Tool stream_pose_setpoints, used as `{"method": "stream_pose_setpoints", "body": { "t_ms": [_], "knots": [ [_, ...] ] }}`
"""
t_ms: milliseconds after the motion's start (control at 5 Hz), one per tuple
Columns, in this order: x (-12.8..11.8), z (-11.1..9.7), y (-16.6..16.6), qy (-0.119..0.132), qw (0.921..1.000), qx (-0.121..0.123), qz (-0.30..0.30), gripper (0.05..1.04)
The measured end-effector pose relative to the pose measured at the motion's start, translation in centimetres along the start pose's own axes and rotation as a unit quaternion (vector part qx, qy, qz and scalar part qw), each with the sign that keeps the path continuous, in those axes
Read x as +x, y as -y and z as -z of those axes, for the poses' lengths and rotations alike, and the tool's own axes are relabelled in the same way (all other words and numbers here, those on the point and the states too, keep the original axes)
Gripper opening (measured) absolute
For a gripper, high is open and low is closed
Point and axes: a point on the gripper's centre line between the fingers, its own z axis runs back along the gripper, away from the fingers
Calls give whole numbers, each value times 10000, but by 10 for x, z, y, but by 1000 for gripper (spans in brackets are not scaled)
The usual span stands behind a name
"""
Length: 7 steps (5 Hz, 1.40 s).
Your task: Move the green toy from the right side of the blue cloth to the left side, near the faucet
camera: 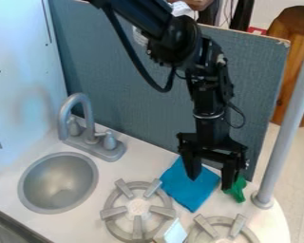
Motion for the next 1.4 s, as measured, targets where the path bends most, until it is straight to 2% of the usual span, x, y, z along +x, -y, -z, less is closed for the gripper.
{"method": "stream_pose_setpoints", "body": {
  "t_ms": [200, 400, 600, 800, 1000, 1200, 1400],
  "knots": [
    [-4, 14, -4, -170, 9998, 28, -52, 1005],
    [25, 36, -4, 359, 9992, 64, -184, 1005],
    [50, 49, 7, 672, 9973, 45, -286, 1005],
    [71, 61, 6, 942, 9943, 242, -438, 1005],
    [88, 69, 8, 1311, 9865, 569, -798, 1005],
    [95, 74, 2, 1396, 9796, 921, -1113, 1005],
    [99, 77, -6, 1551, 9734, 1126, -1252, 1005]
  ]
}}
